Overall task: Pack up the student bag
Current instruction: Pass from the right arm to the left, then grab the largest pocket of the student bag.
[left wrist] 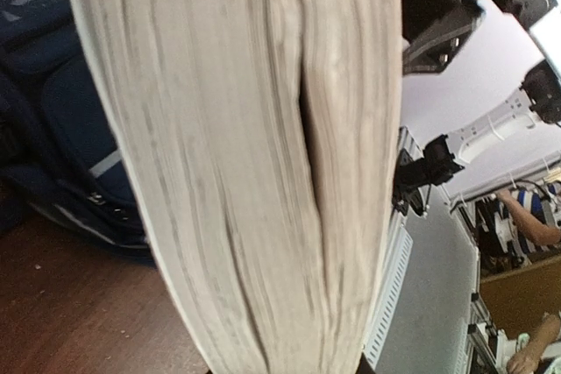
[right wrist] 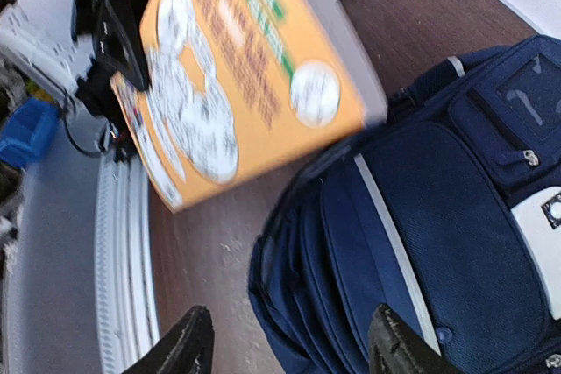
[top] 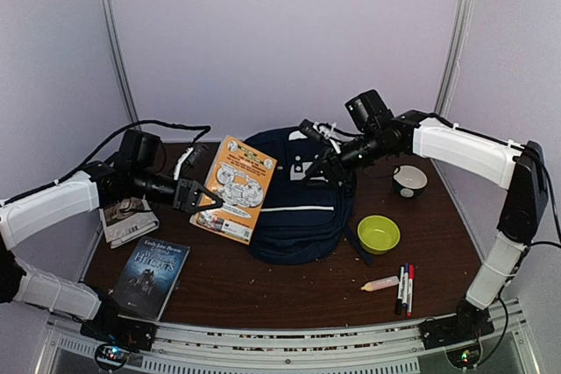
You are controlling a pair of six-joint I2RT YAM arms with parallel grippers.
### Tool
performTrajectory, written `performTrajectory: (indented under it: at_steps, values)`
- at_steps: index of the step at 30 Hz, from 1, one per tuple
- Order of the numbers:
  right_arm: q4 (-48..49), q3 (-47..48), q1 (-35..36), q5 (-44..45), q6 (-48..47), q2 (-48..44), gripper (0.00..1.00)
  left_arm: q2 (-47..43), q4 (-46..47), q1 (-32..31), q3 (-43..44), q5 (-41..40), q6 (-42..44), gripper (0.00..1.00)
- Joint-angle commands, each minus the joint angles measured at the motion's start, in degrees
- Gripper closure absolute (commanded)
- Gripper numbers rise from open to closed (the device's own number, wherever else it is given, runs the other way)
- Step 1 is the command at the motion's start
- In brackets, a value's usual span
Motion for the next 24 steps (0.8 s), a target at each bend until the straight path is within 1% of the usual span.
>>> performTrajectory:
  at_steps: [1, 4, 6, 10, 12, 16, 22, 24]
  values:
    - [-6.43, -5.88, 2.58, 12.85, -14.26, -2.94, 0.47, -4.80, 0.12, 4.65, -0.14, -5.90, -2.15, 1.00]
    - [-5.79, -10.55, 6.47, 19.14, -20.77, -3.81, 0.53, -5.57, 0.17, 6.53, -1.22, -6.61, -3.18, 1.00]
    - [-4.09, -13.23, 9.03, 23.09, -22.65, -4.03, 0.58, -5.72, 0.45, 6.97, -1.85, -7.51, -4.26, 1.00]
    - [-3.17, -13.78, 12.93, 30.27, -23.78, -1.49, 0.63, -5.21, 0.33, 7.14, -2.53, -8.19, -5.40, 1.00]
    - [-2.84, -13.13, 13.56, 31.98, -23.76, -0.24, 0.64, -5.63, 0.54, 7.15, -2.92, -8.25, -5.79, 1.00]
    - [-0.78, -12.74, 14.66, 35.44, -23.97, 1.27, 0.64, -6.49, 0.04, 7.10, -3.04, -8.31, -5.63, 1.00]
    - [-0.10, -11.07, 15.28, 36.24, -24.10, 4.73, 0.56, -6.42, -0.63, 7.10, -3.05, -8.59, -5.12, 1.00]
    - [0.41, -10.32, 15.37, 36.84, -23.85, 6.19, 0.57, -6.40, -0.49, 7.10, -3.29, -8.67, -5.29, 1.00]
